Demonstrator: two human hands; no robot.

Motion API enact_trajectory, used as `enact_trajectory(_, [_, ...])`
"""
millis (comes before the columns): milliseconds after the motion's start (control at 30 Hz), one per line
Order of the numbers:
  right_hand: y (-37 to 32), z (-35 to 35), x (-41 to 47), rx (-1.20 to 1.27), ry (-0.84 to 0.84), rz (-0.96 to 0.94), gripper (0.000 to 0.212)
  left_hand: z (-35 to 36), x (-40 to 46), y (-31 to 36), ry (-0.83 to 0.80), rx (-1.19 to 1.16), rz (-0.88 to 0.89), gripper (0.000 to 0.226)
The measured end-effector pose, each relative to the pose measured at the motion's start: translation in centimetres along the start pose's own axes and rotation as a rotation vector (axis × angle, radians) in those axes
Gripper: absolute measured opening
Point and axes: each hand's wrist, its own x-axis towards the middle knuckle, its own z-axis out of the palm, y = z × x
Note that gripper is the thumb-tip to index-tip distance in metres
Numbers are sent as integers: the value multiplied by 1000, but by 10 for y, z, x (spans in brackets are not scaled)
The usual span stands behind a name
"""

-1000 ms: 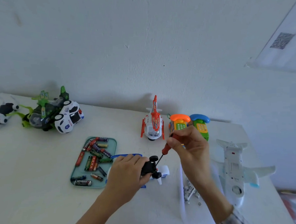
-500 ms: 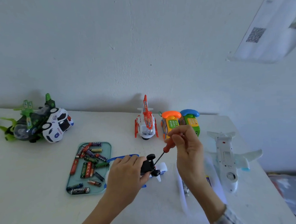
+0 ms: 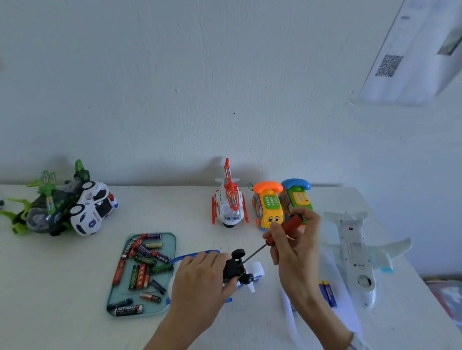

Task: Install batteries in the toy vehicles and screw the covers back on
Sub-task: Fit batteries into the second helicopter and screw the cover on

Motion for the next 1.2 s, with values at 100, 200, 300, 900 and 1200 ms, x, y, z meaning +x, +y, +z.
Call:
enact_trajectory(100, [2, 3, -4, -80, 18, -85, 32, 1, 0, -1, -6, -2, -8, 43])
enact_trajectory(200, [-1, 8, -7, -265, -68, -209, 43, 0, -1, 1, -14, 2, -16, 42])
enact_trajectory(300, [-3, 13, -7, -372, -142, -297, 42, -1, 0, 2, -11, 6, -17, 43])
enact_trajectory(900, [51, -15, 8, 288, 319, 655, 30, -3, 5, 0, 3, -144, 1, 47])
enact_trajectory(1200, [33, -11, 5, 193, 264, 434, 29, -30, 1, -23, -74, -701, -215, 65])
